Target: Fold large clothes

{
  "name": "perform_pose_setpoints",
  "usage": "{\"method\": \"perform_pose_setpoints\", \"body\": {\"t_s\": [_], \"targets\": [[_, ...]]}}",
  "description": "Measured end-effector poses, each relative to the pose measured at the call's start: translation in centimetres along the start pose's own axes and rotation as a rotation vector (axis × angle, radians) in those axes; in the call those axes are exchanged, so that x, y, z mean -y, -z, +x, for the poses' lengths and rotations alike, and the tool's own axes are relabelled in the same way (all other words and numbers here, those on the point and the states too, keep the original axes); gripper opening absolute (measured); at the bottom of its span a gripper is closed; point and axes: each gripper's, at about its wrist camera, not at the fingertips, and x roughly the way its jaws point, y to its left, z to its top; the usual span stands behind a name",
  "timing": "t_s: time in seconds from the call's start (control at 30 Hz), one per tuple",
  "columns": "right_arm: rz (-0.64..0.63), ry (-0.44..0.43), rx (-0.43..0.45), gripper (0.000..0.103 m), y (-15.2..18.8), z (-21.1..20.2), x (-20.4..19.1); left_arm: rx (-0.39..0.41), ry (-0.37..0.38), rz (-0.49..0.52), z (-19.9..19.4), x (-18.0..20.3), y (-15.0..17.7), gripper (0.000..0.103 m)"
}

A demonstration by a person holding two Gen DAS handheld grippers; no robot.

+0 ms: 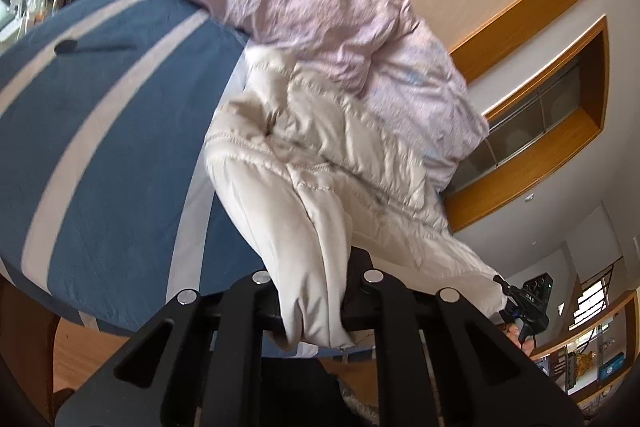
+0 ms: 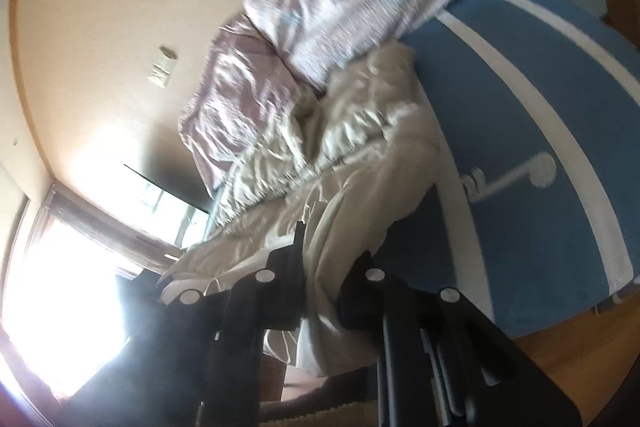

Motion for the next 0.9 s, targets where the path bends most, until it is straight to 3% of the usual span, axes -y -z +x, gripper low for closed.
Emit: {"method": "perform_pose_setpoints", "body": {"t_s": [0.23,0.43,0.73,0.9], "targets": [[-0.077,-0.024,0.093,0.013,-1.5,-2.2,-3.2,0.092,0.012,0.044,-2.2,2.1,-2.1,0.011],[-0.047,-0.049,0.187,0.013,-4.9,-1.5,-4.7,0.145,0.032,0.025,-1.2,3.0,-6.1,0.012],[0.016,0.015,0.293,0.013,-14.0,3.6,-6.1,0.192,-0.036,0.061,4.7,6.0,-15.0,0.012],[0.057,0.076,0.302,0.014,-18.3,7.7,-5.6,0.193,-0.1,0.056,8.9,6.2,-19.0,0.012]]}}
